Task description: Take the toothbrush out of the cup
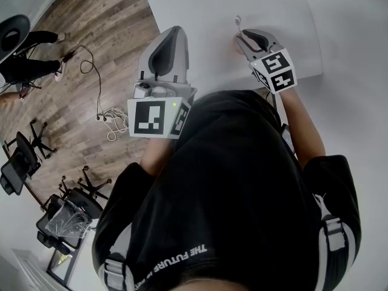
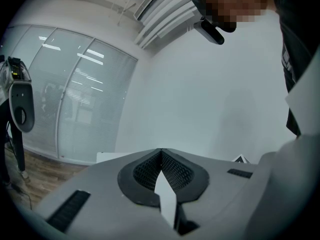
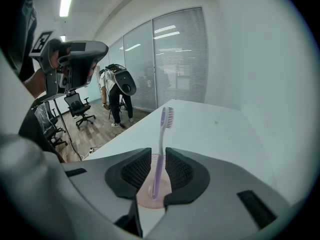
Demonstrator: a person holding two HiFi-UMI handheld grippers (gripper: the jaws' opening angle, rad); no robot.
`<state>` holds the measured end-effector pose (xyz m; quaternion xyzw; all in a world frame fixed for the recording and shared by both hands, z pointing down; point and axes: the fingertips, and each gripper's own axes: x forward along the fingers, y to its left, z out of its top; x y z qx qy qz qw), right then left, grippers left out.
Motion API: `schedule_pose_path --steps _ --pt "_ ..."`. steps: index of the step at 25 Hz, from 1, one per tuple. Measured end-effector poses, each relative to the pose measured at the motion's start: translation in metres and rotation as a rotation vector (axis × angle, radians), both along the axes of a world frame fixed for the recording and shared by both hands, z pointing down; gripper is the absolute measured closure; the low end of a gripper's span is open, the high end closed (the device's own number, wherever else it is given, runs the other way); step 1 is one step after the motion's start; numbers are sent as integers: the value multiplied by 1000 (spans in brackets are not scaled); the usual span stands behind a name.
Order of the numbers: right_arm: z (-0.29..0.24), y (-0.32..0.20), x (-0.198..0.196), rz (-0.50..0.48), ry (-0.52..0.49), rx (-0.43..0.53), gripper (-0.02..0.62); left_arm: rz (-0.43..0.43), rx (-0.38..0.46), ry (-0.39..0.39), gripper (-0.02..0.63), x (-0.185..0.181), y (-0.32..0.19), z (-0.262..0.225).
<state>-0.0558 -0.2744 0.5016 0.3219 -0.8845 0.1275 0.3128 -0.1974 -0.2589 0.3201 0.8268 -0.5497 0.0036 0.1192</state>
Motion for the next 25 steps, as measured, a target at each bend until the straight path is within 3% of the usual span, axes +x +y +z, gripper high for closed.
schedule_pose_path --steps 25 --pt "16 -7 -1 14 71 33 509 -21 14 2 586 -7 3 4"
